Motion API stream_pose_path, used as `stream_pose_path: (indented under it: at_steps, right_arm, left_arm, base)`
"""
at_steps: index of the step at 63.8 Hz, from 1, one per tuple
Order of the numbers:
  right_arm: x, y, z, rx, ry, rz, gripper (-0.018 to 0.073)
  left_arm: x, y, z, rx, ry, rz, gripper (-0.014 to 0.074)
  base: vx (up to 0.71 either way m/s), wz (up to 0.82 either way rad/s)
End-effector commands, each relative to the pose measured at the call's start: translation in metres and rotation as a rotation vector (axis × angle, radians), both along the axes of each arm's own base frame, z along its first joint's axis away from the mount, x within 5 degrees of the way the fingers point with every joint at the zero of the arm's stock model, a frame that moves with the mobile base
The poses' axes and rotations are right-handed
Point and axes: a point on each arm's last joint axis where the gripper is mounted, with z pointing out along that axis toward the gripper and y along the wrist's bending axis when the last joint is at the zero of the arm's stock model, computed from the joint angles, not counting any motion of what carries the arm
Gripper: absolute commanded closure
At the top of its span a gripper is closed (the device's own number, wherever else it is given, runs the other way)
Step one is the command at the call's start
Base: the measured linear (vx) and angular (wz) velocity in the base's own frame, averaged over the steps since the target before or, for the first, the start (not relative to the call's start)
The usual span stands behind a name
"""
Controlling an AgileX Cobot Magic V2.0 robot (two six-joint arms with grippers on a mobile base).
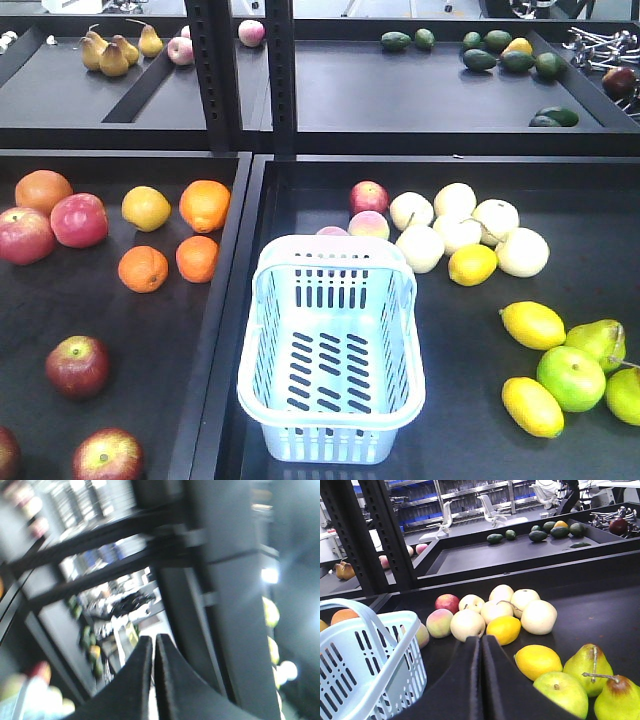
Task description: Pick three apples into basket with both arms
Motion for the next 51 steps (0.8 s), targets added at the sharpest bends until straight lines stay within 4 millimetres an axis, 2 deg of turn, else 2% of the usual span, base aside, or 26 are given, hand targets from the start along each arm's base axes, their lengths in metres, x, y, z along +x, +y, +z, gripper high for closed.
stream_pose_path:
  at_steps: [1,13,24,31,37,43,51]
  right_arm:
    - [0.000,0.000,0.004,-0.013,-0.079,0.001,0.0568]
    - [0.000,0.000,0.004,-0.013,-0.079,0.001,0.0568]
    - [0.000,0.000,0.004,-0.013,-0.079,0.001,0.0568]
    - [0.000,0.000,0.004,-0.013,-0.079,0.001,0.0568]
    - [0.000,0.000,0.004,-0.013,-0.079,0.001,0.0568]
    - [0.000,0.000,0.004,-0.013,-0.079,0.001,0.0568]
    - [0.000,0.000,0.004,-0.013,-0.079,0.001,0.0568]
  left_arm:
    - [-0.013,-0.001,0.038,0.181,-0.117,0.041,0.0603]
    - [-0.002,-0.017,0.079,0.483,-0.105,-0.058,0.0603]
    - [0.030,-0.029,0.105,0.759,-0.077,-0.144,0.0593]
    - [0.055,-0.036,0.118,0.929,-0.080,-0.216,0.0547]
    - [0.078,-0.043,0.128,1.038,-0.093,-0.288,0.0460]
    - [0.102,-0.049,0.134,1.114,-0.107,-0.366,0.0339]
    - [0.143,-0.056,0.135,1.176,-0.100,-0.494,0.0160]
  base:
    - [0.00,0.00]
    - [0.00,0.00]
    - [0.00,0.00]
    - [0.00,0.00]
    - [0.00,0.00]
    - [0.00,0.00]
    - [0.00,0.00]
